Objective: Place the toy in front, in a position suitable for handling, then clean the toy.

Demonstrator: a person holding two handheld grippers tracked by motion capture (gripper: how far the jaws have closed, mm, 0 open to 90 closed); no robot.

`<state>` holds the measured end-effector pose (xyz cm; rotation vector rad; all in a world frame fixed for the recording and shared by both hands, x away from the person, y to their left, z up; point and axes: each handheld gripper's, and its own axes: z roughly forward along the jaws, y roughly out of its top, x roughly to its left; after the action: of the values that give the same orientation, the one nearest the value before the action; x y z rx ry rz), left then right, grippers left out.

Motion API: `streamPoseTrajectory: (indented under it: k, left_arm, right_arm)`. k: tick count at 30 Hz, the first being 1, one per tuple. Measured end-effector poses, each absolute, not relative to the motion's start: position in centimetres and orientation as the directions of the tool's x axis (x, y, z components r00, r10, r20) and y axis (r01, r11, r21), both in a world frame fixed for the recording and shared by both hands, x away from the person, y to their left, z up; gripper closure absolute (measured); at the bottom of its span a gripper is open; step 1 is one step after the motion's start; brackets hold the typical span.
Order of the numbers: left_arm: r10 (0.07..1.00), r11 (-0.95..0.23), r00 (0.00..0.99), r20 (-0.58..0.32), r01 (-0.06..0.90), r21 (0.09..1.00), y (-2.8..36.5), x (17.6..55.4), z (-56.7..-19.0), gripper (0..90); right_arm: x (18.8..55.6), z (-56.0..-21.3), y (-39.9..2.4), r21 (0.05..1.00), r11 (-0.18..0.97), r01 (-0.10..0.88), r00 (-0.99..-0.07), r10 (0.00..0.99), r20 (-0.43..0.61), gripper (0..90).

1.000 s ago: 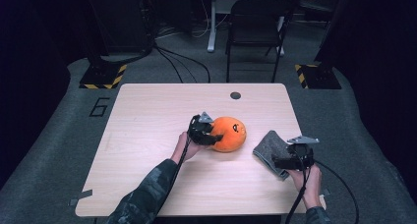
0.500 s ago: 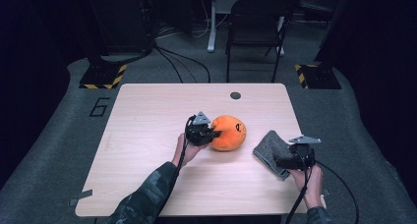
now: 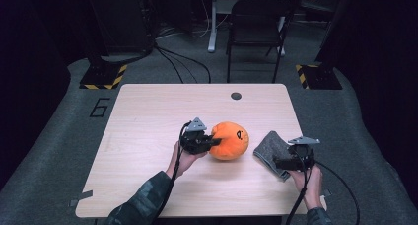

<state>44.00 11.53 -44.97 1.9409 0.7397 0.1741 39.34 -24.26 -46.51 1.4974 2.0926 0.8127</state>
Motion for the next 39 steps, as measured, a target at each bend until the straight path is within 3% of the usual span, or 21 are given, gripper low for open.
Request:
streamPoseTrajectory:
  k: [8, 14, 17, 24, 31, 35, 39]
  left_arm:
    - [0.570, -0.294, 0.785, -0.242, 0.470, 0.832, 11.6, 44.1, -47.4, 73.8]
    - [0.575, -0.299, 0.787, -0.224, 0.457, 0.838, 11.9, 43.9, -46.7, 37.0]
    - [0.577, -0.281, 0.787, -0.219, 0.443, 0.851, 12.3, 43.2, -46.2, 27.4]
    - [0.575, -0.340, 0.804, -0.153, 0.405, 0.849, 12.8, 41.5, -46.1, 16.9]
    - [0.569, -0.406, 0.817, -0.094, 0.379, 0.831, 12.3, 40.7, -47.3, 19.2]
    - [0.580, -0.419, 0.811, -0.084, 0.384, 0.823, 12.2, 40.9, -47.9, 26.2]
    - [0.603, -0.397, 0.794, -0.080, 0.386, 0.833, 12.5, 40.8, -48.2, 38.8]
  right_arm:
    - [39.4, -46.8, -24.1, 0.677, 0.248, 0.693, -0.323, 0.946, -0.015, 9.8]
    - [39.5, -46.9, -24.2, 0.671, 0.245, 0.700, -0.320, 0.947, -0.012, 9.7]
    - [39.5, -47.0, -24.4, 0.675, 0.251, 0.694, -0.326, 0.945, -0.016, 9.7]
    - [39.5, -46.9, -24.2, 0.671, 0.242, 0.701, -0.315, 0.949, -0.013, 9.6]
    - [40.0, -46.9, -23.9, 0.679, 0.242, 0.693, -0.321, 0.947, -0.009, 9.4]
    - [41.1, -47.0, -23.5, 0.680, 0.224, 0.698, -0.311, 0.950, 0.006, 9.0]
    - [42.7, -47.5, -22.7, 0.658, 0.224, 0.719, -0.294, 0.956, -0.004, 7.9]
